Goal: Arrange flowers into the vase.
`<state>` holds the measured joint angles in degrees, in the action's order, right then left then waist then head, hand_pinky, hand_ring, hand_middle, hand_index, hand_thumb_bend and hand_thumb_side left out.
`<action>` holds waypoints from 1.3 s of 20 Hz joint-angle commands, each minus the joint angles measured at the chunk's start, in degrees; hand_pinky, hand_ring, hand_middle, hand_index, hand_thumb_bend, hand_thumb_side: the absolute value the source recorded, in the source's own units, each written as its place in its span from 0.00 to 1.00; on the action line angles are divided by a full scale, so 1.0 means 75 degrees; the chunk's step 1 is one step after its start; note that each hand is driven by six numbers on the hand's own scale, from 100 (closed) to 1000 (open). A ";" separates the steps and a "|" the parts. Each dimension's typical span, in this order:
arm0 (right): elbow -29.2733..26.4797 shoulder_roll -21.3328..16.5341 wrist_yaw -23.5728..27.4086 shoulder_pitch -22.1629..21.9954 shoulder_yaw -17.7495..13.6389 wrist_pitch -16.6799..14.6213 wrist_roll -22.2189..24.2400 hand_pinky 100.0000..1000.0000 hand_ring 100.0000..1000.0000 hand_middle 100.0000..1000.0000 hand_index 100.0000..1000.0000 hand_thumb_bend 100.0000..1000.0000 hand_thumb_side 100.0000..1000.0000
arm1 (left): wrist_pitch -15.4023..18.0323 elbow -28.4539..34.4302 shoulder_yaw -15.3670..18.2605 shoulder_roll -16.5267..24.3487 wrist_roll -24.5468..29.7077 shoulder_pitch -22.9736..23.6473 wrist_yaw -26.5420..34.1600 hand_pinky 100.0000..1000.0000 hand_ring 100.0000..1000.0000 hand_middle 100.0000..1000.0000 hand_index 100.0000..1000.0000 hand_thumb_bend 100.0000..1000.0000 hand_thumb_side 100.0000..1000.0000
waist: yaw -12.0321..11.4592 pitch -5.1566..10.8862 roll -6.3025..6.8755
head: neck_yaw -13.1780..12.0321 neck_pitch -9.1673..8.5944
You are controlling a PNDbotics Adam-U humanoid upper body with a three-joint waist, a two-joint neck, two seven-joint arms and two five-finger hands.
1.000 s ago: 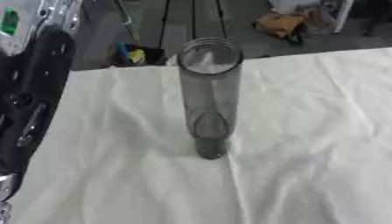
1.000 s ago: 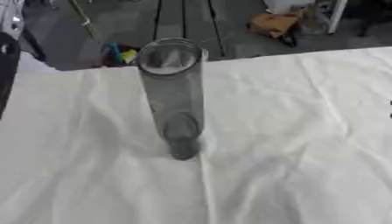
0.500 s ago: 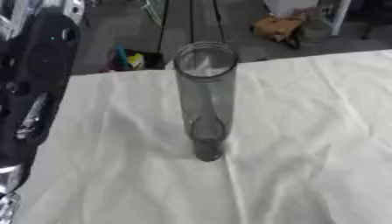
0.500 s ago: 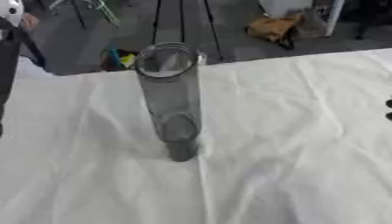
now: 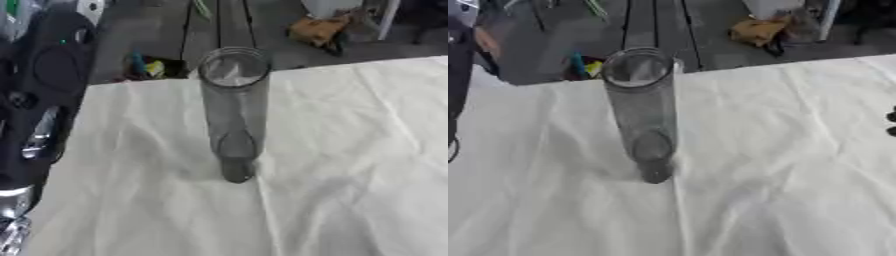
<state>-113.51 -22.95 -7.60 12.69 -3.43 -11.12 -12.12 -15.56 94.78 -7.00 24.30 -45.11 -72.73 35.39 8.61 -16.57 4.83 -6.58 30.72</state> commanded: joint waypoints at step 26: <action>-0.0145 -0.0076 0.0036 0.0177 -0.0046 0.0012 0.0018 0.53 0.61 0.57 0.80 0.00 1.00 | -0.0299 0.0301 -0.0388 -0.0154 0.0218 0.0312 -0.0133 0.00 0.00 0.00 0.00 0.02 0.50 | 0.0107 0.0121 0.0171 | -0.0016 -0.0172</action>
<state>-113.51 -22.91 -7.43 13.45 -3.46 -11.07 -12.08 -17.63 96.24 -9.78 22.59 -43.44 -69.48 34.93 9.38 -16.62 5.50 -6.61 30.11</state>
